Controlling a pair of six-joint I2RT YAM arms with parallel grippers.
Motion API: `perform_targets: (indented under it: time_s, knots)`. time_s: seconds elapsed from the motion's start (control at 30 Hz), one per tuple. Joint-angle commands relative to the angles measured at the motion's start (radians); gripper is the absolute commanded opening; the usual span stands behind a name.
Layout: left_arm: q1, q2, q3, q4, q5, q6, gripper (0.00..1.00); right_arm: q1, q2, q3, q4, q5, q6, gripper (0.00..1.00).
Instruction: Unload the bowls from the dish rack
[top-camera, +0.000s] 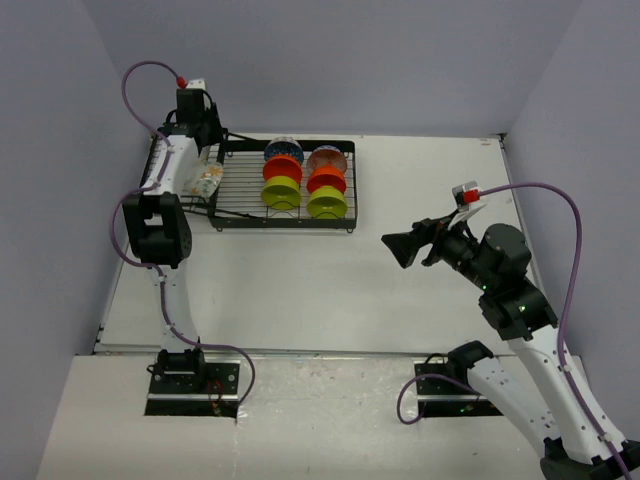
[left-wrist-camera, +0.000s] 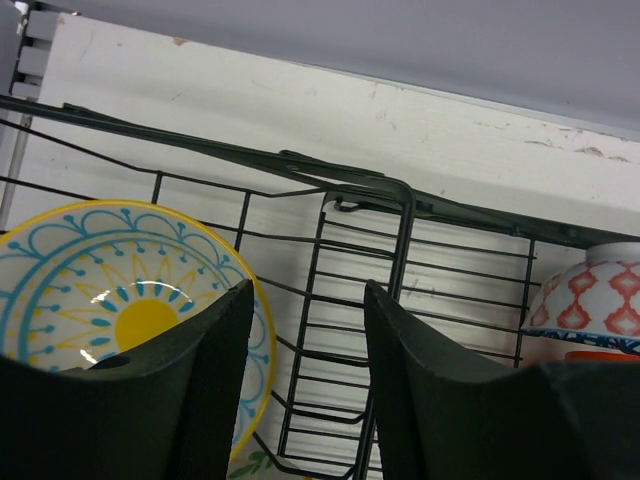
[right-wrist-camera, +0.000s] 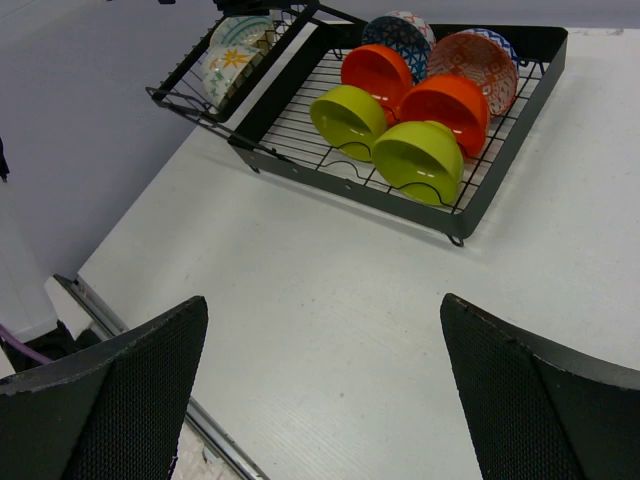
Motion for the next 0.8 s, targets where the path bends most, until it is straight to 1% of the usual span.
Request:
perform_targets:
  time_s: [0.0, 0.1, 0.23, 0.33, 0.4, 0.47, 0.53, 0.77]
  knots:
    - [0.015, -0.058, -0.010, 0.015, -0.064, -0.026, 0.49, 0.003, 0.001, 0.000, 0.029, -0.032, -0.004, 0.99]
    - [0.015, -0.068, -0.011, 0.027, -0.059, -0.038, 0.49, 0.002, 0.005, 0.000, 0.033, -0.032, -0.002, 0.99]
    - [0.013, -0.096, -0.036, 0.044, -0.125, -0.065, 0.50, 0.002, 0.019, 0.000, 0.036, -0.045, -0.004, 0.99]
    - [0.013, -0.090, -0.033, 0.022, -0.174, -0.078, 0.50, 0.003, 0.024, 0.000, 0.036, -0.051, -0.004, 0.99]
    - [0.015, -0.061, -0.007, -0.010, -0.174, -0.078, 0.49, 0.003, 0.024, 0.000, 0.035, -0.052, -0.005, 0.99]
    - [0.015, -0.026, 0.025, -0.046, -0.173, -0.081, 0.44, 0.002, 0.019, 0.000, 0.035, -0.051, -0.005, 0.99]
    - [0.015, -0.013, 0.027, -0.053, -0.160, -0.083, 0.43, 0.002, 0.021, 0.003, 0.033, -0.051, -0.007, 0.99]
    - [0.015, 0.011, 0.016, -0.031, -0.082, -0.083, 0.43, 0.003, 0.017, 0.001, 0.030, -0.051, -0.007, 0.99]
